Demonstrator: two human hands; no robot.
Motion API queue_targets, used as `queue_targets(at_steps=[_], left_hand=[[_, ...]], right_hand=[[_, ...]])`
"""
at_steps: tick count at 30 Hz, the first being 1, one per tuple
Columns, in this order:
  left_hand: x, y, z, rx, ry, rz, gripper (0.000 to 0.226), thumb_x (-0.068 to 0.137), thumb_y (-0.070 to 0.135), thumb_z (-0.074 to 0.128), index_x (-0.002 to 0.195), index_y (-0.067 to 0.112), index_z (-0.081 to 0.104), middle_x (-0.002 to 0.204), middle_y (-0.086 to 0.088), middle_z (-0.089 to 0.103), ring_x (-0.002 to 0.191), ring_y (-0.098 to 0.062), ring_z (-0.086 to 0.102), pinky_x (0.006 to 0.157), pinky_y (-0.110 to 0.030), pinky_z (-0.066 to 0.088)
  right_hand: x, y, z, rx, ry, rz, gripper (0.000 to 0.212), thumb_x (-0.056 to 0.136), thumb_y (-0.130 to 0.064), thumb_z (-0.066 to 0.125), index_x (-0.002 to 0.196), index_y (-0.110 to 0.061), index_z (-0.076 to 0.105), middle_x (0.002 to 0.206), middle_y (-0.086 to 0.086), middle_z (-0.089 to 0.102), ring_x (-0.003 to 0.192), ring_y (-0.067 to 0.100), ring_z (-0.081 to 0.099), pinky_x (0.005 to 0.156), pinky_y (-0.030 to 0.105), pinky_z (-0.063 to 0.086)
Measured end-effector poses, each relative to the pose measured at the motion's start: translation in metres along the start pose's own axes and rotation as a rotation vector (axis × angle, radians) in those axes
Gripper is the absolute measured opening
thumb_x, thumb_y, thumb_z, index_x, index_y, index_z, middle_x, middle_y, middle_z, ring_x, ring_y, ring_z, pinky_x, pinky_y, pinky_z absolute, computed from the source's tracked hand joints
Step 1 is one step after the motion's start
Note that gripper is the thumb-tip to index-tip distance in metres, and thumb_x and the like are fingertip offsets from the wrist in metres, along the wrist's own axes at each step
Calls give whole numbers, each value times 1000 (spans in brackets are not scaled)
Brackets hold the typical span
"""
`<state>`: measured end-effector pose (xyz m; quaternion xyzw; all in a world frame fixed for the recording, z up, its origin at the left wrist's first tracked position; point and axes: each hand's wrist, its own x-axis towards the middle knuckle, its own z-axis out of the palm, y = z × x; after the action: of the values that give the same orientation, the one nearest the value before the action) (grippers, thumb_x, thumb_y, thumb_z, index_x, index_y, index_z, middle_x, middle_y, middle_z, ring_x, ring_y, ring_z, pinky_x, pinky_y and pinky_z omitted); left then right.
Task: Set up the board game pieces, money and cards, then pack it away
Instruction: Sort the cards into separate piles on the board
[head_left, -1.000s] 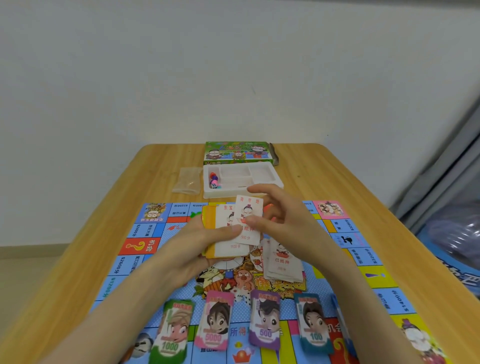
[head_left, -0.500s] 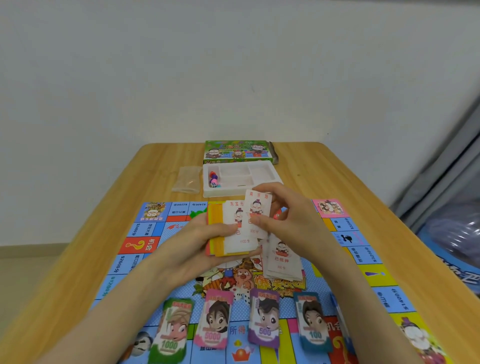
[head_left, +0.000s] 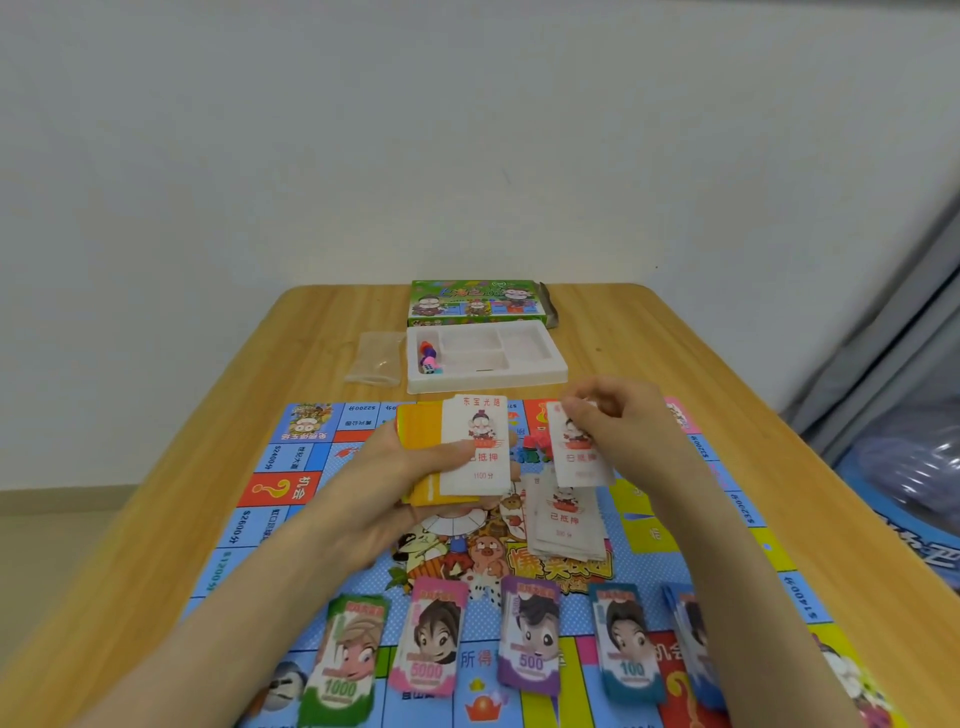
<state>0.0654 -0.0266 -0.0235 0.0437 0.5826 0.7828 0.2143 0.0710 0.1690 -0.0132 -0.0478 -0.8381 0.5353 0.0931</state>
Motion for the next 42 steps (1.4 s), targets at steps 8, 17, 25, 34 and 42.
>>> queue_targets(at_steps=[8, 17, 25, 34, 42], left_hand=[[1, -1, -1, 72, 76, 17, 21, 84, 1, 60, 101, 13, 59, 87, -11, 75, 75, -29, 73, 73, -42, 56], [3, -2, -2, 43, 71, -12, 25, 81, 1, 63, 103, 11, 59, 89, -13, 74, 75, -31, 72, 61, -35, 60], [3, -1, -3, 40, 45, -6, 35, 76, 4, 65, 110, 10, 59, 97, -16, 73, 87, -34, 71, 71, -38, 58], [1, -1, -1, 51, 44, 17, 44, 61, 10, 70, 104, 13, 62, 94, -11, 74, 80, -28, 72, 67, -36, 61], [-1, -1, 3, 53, 25, 8, 27, 76, 3, 66, 101, 12, 66, 91, -11, 75, 76, -23, 73, 61, -32, 60]], right_hand=[[5, 11, 2, -329, -173, 75, 10, 93, -21, 56, 85, -16, 60, 81, -7, 54, 69, 5, 55, 55, 16, 43], [4, 18, 10, -517, -196, 34, 12, 91, -22, 58, 82, -14, 56, 76, -8, 54, 69, 5, 52, 57, 18, 41], [4, 21, 10, -619, -104, -24, 17, 91, -28, 58, 81, -14, 55, 74, -7, 49, 69, 8, 47, 60, 24, 39], [-4, -5, 18, 28, -183, -247, 11, 86, -23, 64, 96, -26, 60, 82, -8, 59, 69, 2, 54, 63, 17, 45], [-7, -4, 25, 16, -180, -360, 32, 77, -8, 75, 87, -28, 52, 86, 4, 64, 75, 15, 62, 66, 35, 54]])
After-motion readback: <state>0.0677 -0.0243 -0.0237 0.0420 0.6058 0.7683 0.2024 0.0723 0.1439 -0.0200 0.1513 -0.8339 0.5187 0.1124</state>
